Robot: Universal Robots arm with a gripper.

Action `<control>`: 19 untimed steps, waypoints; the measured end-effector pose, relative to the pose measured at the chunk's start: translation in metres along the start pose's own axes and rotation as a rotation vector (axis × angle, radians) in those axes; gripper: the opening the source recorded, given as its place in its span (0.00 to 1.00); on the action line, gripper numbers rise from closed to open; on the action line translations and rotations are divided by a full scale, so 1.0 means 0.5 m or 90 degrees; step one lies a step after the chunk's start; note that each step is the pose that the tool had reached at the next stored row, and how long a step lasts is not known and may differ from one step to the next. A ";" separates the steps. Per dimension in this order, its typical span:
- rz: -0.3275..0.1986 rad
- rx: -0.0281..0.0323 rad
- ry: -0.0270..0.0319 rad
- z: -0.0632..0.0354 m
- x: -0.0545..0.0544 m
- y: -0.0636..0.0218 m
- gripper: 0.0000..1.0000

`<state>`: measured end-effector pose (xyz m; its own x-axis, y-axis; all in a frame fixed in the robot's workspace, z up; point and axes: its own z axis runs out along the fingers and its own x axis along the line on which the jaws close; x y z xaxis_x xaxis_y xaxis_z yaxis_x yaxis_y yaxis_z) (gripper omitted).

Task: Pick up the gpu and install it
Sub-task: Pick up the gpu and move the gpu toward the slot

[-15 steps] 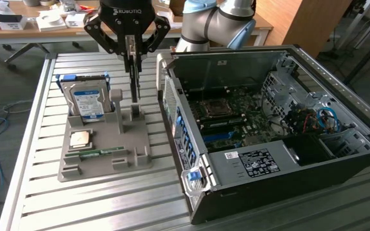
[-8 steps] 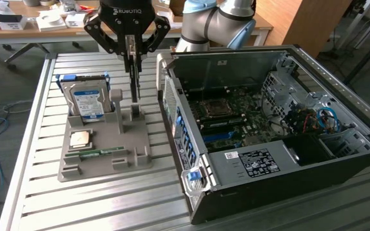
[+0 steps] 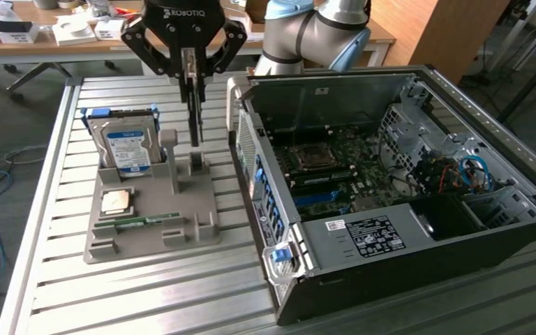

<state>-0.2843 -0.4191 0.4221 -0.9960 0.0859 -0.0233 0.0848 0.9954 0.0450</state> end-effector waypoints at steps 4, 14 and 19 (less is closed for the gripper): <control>0.000 0.0000 0.0000 -0.006 0.000 0.000 0.26; 0.000 -0.0001 0.0000 -0.022 -0.001 0.001 0.26; 0.000 0.0000 0.0000 -0.022 -0.001 0.001 0.26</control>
<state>-0.2843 -0.4191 0.4334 -0.9960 0.0859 -0.0233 0.0848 0.9954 0.0451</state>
